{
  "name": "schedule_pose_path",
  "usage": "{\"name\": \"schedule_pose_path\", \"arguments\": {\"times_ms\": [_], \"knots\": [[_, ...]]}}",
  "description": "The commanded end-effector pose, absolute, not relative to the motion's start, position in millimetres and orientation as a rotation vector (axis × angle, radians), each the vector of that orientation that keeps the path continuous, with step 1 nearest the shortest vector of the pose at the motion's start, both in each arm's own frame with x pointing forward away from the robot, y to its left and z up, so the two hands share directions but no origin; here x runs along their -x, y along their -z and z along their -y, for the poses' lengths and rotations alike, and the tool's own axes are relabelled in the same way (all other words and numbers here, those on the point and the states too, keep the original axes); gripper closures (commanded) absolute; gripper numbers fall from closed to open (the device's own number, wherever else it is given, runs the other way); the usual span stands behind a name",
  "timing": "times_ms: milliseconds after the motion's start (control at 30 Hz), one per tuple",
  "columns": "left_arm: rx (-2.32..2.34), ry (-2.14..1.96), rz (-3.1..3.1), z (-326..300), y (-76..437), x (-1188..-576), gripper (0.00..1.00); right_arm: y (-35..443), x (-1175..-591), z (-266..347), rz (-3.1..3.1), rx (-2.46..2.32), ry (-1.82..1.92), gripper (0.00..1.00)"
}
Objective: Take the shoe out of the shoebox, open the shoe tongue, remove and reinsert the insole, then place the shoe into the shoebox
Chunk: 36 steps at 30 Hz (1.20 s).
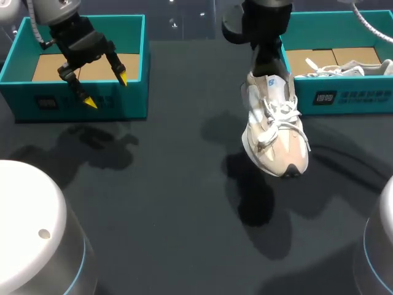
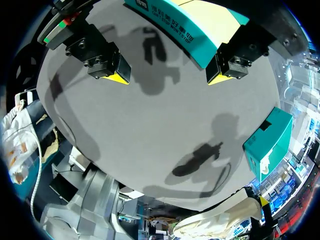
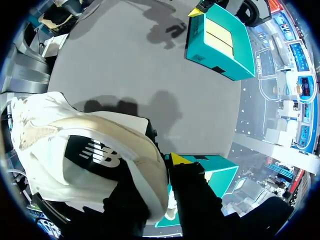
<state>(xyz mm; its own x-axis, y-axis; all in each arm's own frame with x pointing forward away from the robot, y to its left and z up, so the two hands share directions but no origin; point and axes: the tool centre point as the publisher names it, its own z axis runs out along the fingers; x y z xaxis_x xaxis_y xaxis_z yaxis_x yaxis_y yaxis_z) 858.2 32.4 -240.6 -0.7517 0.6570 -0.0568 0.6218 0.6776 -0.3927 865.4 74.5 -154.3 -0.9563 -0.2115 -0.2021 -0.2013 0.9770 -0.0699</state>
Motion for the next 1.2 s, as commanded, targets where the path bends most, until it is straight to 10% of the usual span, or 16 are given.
{"name": "schedule_pose_path", "arguments": {"times_ms": [33, 1200], "knots": [[1.069, -0.601, 2.797, -33, 240, -858, 0.00, 154, -865, -73, -2.913, 0.310, 0.064, 1.00], [1.069, -0.601, 2.797, -33, 240, -858, 0.00, 133, -1044, 24, -2.878, 0.354, -0.006, 1.00]]}}
